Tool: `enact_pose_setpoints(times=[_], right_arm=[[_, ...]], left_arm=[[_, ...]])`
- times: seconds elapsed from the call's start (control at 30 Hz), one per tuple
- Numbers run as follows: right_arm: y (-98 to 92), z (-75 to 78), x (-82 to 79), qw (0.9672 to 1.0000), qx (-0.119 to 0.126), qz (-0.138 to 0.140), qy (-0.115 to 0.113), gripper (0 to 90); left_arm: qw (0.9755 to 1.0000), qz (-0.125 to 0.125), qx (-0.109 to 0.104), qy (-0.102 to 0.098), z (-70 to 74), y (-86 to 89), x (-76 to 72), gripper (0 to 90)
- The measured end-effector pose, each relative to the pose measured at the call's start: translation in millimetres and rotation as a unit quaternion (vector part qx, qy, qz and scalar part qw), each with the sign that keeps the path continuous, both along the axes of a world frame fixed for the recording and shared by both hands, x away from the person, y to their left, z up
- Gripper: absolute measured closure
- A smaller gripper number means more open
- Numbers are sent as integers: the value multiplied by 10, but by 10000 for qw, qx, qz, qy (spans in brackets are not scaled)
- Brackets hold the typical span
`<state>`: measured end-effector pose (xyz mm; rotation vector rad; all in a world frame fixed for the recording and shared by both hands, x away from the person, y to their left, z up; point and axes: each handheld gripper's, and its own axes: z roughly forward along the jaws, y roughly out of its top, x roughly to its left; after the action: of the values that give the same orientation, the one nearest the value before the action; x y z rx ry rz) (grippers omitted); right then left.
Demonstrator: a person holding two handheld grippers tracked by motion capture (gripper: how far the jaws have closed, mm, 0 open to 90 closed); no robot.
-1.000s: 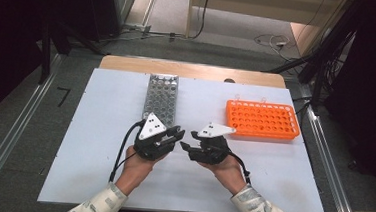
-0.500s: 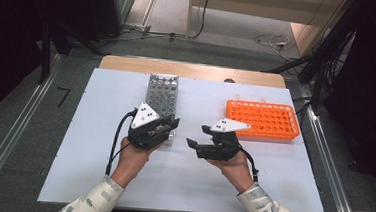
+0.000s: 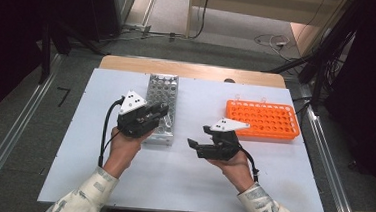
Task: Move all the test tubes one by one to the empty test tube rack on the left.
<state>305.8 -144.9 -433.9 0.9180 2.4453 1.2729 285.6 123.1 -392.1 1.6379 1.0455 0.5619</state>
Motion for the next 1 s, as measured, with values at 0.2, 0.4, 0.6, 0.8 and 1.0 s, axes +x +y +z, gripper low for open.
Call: enact_pose_setpoints(times=[0.2,0.4,0.6,0.8,1.0], right_arm=[[-9,0,8,10000,-14,-29,0,256],[-9,-5,12,10000,-39,-54,19,257],[-13,-1,13,10000,-24,-71,24,258],[-10,-8,18,9999,-54,-89,37,258],[-10,-9,17,9999,-59,-91,37,259]], left_arm=[[9997,236,1,-45,47,132,58,755],[9987,496,57,-41,53,260,105,755],[9975,694,160,3,29,333,138,755],[9967,774,254,29,-7,356,159,755],[9956,862,367,44,-49,375,178,754]])
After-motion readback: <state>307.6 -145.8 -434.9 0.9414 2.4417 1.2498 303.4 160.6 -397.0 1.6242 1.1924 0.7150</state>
